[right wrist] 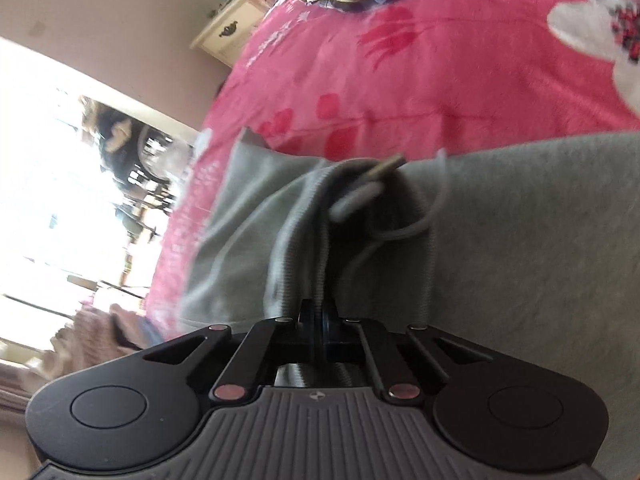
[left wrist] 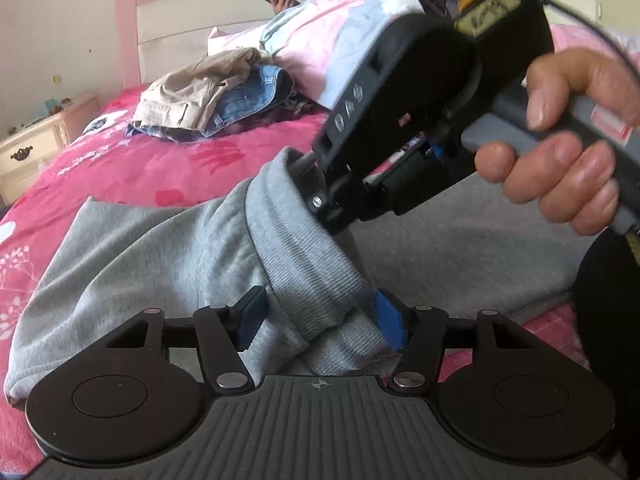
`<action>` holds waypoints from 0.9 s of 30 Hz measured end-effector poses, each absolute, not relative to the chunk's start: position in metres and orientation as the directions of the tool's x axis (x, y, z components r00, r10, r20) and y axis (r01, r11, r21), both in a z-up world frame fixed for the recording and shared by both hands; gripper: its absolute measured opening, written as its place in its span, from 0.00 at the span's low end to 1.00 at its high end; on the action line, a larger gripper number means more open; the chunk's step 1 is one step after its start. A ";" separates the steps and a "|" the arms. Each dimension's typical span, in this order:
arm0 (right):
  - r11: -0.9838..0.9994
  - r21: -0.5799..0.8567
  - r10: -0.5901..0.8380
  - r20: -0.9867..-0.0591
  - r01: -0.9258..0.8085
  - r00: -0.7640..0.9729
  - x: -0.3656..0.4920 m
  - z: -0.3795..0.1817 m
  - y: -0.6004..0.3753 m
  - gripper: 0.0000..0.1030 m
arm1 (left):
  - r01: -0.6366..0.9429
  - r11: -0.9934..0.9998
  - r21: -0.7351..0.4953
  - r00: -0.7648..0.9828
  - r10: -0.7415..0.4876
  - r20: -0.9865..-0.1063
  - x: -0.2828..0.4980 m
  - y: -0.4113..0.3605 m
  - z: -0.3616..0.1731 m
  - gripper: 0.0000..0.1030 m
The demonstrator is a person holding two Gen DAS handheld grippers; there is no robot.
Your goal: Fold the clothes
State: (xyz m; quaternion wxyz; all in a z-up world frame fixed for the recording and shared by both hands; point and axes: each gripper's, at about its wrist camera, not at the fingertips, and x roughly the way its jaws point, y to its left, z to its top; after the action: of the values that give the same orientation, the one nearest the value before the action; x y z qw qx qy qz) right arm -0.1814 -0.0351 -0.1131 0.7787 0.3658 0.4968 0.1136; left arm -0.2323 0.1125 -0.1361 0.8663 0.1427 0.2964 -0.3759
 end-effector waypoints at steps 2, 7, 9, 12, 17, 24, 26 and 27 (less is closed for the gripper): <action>0.665 0.718 0.570 -0.666 0.207 0.480 -0.180 -0.115 -0.037 0.04 | 0.725 0.689 0.020 0.550 -0.561 -0.619 -0.231 0.111 -0.136 0.58; 0.591 0.768 0.611 -0.626 0.248 0.483 -0.178 -0.123 -0.038 0.04 | 0.694 0.720 -0.022 0.565 -0.563 -0.602 -0.226 0.117 -0.133 0.41; 0.579 0.776 0.618 -0.619 0.251 0.485 -0.177 -0.123 -0.038 0.04 | 0.691 0.722 -0.047 0.565 -0.579 -0.587 -0.226 0.122 -0.129 0.33; 0.579 0.784 0.632 -0.604 0.224 0.486 -0.179 -0.116 -0.037 0.04 | 0.711 0.701 -0.053 0.556 -0.607 -0.567 -0.229 0.131 -0.117 0.24; 0.652 0.720 0.590 -0.678 0.237 0.438 -0.189 -0.129 -0.043 0.06 | 0.777 0.630 -0.013 0.499 -0.628 -0.597 -0.239 0.135 -0.125 0.22; 0.657 0.689 0.484 -0.697 0.306 0.530 -0.208 -0.132 -0.072 0.36 | 0.827 0.547 0.130 0.505 -0.621 -0.600 -0.262 0.109 -0.148 0.22; 0.626 0.709 0.462 -0.673 0.326 0.577 -0.210 -0.129 -0.083 0.38 | 0.832 0.535 0.144 0.503 -0.620 -0.602 -0.260 0.108 -0.149 0.23; 0.604 0.721 0.464 -0.664 0.340 0.586 -0.208 -0.130 -0.088 0.39 | 0.834 0.531 0.149 0.502 -0.620 -0.603 -0.260 0.108 -0.149 0.23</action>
State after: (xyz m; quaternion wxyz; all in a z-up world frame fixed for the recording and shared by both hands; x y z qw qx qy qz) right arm -0.2081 -0.0881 -0.1303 0.7724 0.4433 0.4530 0.0401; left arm -0.2601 0.1084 -0.1487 0.8392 0.2166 0.2476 -0.4331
